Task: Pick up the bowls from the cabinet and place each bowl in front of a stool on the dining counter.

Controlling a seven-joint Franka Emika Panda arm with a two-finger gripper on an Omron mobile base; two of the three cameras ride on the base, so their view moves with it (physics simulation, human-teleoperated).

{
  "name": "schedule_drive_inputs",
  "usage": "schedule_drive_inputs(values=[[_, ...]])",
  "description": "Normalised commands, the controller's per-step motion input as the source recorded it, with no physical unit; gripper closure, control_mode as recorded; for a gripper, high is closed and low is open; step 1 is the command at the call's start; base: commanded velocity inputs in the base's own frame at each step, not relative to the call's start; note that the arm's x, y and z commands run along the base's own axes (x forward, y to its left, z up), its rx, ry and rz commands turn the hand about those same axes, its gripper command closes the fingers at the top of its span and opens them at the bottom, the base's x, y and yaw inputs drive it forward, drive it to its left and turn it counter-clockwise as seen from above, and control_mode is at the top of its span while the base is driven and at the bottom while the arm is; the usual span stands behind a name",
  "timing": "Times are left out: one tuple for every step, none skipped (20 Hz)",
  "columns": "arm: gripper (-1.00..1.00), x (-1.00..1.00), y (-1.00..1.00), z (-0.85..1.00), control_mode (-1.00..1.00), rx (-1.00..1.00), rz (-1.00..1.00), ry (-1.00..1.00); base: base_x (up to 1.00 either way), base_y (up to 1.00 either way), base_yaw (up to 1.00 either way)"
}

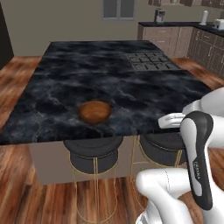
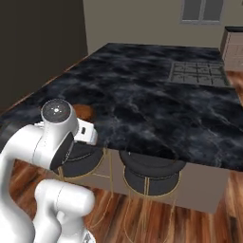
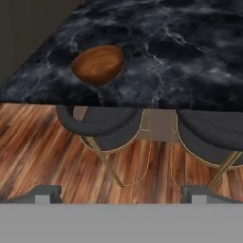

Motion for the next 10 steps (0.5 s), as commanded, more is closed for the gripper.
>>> schedule_drive_inputs(values=[[-1.00, 0.00, 0.00, 0.00, 1.00, 0.00, 0.00, 0.00, 0.18, -1.00, 0.00], [-1.00, 0.00, 0.00, 0.00, 1.00, 0.00, 0.00, 0.00, 0.24, -1.00, 0.00], [-1.00, 0.00, 0.00, 0.00, 1.00, 0.00, 0.00, 0.00, 0.36, -1.00, 0.00], [-1.00, 0.00, 0.00, 0.00, 1.00, 0.00, 0.00, 0.00, 0.32, -1.00, 0.00], [-1.00, 0.00, 0.00, 0.00, 1.00, 0.00, 0.00, 0.00, 0.31, -1.00, 0.00], [-1.00, 0.00, 0.00, 0.00, 1.00, 0.00, 0.00, 0.00, 0.28, -1.00, 0.00], [-1.00, 0.00, 0.00, 0.00, 1.00, 0.00, 0.00, 0.00, 0.26, -1.00, 0.00], [-1.00, 0.00, 0.00, 0.00, 1.00, 0.00, 0.00, 0.00, 0.26, -1.00, -0.01], [-1.00, 0.00, 0.00, 0.00, 1.00, 0.00, 0.00, 0.00, 0.24, -1.00, -0.01], [-1.00, 0.00, 0.00, 0.00, 1.00, 0.00, 0.00, 0.00, 0.24, -1.00, -0.01]])
